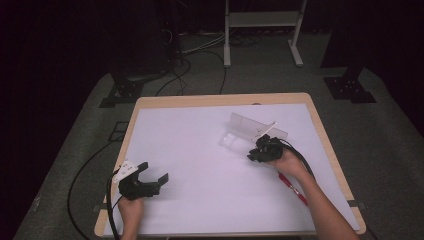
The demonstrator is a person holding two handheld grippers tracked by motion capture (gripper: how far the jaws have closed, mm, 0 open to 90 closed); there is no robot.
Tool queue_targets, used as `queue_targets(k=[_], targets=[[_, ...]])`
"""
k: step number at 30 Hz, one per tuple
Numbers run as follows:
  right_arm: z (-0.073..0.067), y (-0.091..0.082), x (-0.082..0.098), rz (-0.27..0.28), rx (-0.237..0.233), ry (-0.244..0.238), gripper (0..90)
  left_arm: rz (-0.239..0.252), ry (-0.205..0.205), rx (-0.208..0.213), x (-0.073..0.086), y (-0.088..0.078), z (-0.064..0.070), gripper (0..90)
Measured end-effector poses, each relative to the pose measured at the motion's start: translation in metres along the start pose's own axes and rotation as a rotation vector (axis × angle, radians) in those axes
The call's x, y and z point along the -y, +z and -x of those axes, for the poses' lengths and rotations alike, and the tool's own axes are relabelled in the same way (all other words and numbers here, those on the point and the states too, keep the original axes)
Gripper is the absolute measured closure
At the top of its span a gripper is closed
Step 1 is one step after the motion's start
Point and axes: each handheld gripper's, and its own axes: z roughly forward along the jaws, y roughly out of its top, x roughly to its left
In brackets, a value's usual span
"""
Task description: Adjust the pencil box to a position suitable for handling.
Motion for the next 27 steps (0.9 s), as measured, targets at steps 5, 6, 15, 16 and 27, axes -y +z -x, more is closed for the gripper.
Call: queue_targets(k=[5,6,15,16,27], targets=[[-0.0015,0.0023,-0.0002,-0.004,-0.011,-0.014,82.3,-0.001,0.001,-0.001,0.0,0.0002,0.0001,0.0],[-0.0023,0.0033,-0.0004,-0.007,-0.006,-0.016,83.7,-0.001,0.0,-0.001,0.0,0.0002,0.0001,0.0],[-0.0038,0.0022,-0.0008,-0.004,0.009,-0.044,85.2,-0.001,-0.001,0.0,0.0,0.0,-0.0001,0.0],[-0.0038,0.0017,-0.0008,-0.001,0.014,-0.058,85.4,-0.001,-0.002,0.0,0.0,-0.0001,-0.0001,0.0],[-0.0077,-0.0027,-0.0019,0.012,0.041,-0.1,85.7,0.0,-0.003,0.0,-0.0001,-0.0001,-0.0003,0.0]])
